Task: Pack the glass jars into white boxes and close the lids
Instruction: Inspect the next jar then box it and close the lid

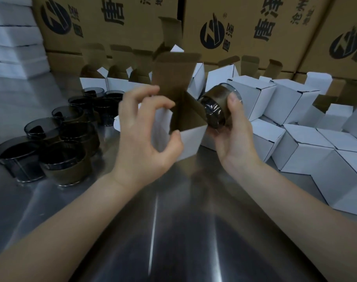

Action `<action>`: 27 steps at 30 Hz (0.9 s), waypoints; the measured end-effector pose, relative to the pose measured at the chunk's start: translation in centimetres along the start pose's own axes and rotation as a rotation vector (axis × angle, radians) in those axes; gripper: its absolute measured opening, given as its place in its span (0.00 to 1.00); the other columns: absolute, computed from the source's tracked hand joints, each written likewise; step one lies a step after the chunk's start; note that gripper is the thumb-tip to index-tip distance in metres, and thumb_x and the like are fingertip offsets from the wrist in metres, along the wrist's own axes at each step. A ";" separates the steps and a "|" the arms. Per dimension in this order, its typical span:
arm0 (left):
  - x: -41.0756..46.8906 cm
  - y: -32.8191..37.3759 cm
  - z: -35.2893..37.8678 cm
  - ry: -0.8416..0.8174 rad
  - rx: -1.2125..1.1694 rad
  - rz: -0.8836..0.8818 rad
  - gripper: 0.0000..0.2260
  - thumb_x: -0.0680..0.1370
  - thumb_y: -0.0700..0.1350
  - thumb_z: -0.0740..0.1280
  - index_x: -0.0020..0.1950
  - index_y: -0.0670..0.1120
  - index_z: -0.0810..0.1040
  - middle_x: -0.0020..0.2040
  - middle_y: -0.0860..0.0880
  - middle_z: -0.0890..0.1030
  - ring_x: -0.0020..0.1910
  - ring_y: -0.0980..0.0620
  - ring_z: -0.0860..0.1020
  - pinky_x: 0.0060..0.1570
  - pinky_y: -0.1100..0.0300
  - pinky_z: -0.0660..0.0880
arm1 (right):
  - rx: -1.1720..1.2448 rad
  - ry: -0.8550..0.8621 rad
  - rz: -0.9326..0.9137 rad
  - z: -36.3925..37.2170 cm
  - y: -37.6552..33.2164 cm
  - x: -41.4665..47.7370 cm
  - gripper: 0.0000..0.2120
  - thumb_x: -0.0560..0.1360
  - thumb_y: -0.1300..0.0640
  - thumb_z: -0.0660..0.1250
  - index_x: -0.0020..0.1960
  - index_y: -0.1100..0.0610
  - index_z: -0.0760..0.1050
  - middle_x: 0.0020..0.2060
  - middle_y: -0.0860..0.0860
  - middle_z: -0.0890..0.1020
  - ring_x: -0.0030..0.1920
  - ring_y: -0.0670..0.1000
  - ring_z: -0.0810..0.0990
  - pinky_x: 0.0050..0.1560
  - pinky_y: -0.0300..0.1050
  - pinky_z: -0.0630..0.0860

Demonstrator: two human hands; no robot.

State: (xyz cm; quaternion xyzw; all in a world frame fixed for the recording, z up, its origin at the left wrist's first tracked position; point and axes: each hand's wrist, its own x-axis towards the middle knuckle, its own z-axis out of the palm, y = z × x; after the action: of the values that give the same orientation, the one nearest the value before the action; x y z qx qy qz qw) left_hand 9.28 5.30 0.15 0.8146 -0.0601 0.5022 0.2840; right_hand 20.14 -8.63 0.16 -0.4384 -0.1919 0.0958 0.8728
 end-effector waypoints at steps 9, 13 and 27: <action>-1.2 -1.1 1.7 -0.140 -0.090 -0.144 0.17 0.68 0.47 0.71 0.52 0.51 0.70 0.58 0.49 0.62 0.60 0.64 0.64 0.59 0.50 0.76 | -0.237 0.030 -0.181 0.9 -1.8 -0.3 0.17 0.70 0.48 0.71 0.55 0.54 0.75 0.53 0.55 0.79 0.56 0.53 0.80 0.61 0.52 0.78; -1.0 -1.6 1.5 -0.145 -0.173 -0.177 0.17 0.68 0.52 0.68 0.53 0.48 0.70 0.59 0.48 0.62 0.60 0.63 0.65 0.58 0.48 0.76 | -0.393 -0.133 -0.297 1.4 -1.8 -1.1 0.21 0.67 0.45 0.71 0.55 0.54 0.74 0.52 0.51 0.78 0.55 0.52 0.79 0.53 0.48 0.79; -1.2 -1.9 1.6 -0.237 -0.291 -0.227 0.22 0.68 0.52 0.66 0.56 0.40 0.71 0.65 0.45 0.62 0.69 0.49 0.64 0.63 0.44 0.74 | -0.837 -0.363 -0.281 1.8 -3.8 -0.5 0.20 0.69 0.51 0.71 0.59 0.50 0.71 0.54 0.43 0.81 0.56 0.43 0.81 0.52 0.40 0.79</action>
State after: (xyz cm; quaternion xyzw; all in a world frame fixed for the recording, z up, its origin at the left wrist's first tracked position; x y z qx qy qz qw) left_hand 10.66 5.81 -2.20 0.8198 -0.0726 0.3539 0.4443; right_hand 18.92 -9.80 4.05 -0.6982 -0.4207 -0.0336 0.5783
